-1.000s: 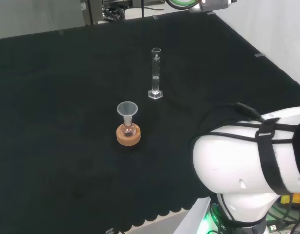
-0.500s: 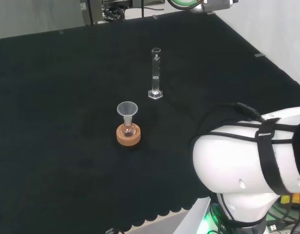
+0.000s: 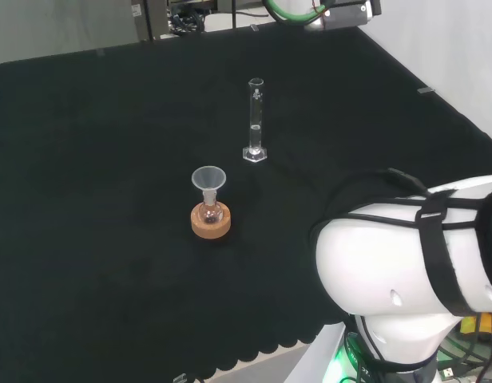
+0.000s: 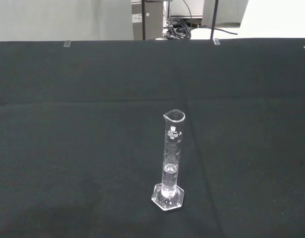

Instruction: Pick up the graduated cylinder.

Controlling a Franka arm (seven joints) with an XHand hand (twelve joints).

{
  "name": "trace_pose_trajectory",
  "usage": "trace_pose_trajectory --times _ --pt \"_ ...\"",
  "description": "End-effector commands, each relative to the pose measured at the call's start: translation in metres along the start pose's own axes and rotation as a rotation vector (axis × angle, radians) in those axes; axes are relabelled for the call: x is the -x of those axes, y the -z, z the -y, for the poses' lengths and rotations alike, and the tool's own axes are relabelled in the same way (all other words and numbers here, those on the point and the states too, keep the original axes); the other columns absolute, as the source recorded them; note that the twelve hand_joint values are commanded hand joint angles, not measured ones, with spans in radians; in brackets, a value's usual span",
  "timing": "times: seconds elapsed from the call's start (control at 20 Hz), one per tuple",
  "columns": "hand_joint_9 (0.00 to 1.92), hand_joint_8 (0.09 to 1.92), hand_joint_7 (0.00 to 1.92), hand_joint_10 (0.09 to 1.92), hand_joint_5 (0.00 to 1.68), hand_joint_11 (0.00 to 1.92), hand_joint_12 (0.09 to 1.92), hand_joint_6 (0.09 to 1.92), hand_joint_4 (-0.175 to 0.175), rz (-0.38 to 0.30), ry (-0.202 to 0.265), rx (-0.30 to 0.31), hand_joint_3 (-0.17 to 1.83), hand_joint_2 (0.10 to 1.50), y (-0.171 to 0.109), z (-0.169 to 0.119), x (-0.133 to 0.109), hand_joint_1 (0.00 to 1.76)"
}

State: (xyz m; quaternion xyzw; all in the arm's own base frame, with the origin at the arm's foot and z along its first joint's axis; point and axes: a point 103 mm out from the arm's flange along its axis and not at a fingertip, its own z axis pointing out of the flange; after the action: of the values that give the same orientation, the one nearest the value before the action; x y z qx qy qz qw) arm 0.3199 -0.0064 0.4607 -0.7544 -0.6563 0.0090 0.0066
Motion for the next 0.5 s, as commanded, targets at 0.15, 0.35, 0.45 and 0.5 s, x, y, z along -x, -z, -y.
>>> trace_pose_trajectory --times 0.15,0.35,0.45,0.5 --pt "0.16 0.47 0.0 0.7 0.24 0.0 1.4 0.09 -0.027 -0.054 -0.061 -0.026 0.33 1.22 -0.045 -0.029 0.031 0.06" --pt "0.19 0.51 0.01 0.7 0.25 0.01 1.41 0.09 -0.029 -0.105 -0.06 -0.01 0.31 1.23 -0.072 -0.052 0.053 0.08" --pt "0.21 0.53 0.03 0.7 0.26 0.02 1.41 0.09 -0.031 -0.127 -0.049 -0.001 0.29 1.22 -0.09 -0.069 0.065 0.11" --pt "0.22 0.54 0.04 0.71 0.26 0.03 1.41 0.09 -0.033 -0.131 -0.035 -0.001 0.29 1.21 -0.099 -0.078 0.07 0.13"
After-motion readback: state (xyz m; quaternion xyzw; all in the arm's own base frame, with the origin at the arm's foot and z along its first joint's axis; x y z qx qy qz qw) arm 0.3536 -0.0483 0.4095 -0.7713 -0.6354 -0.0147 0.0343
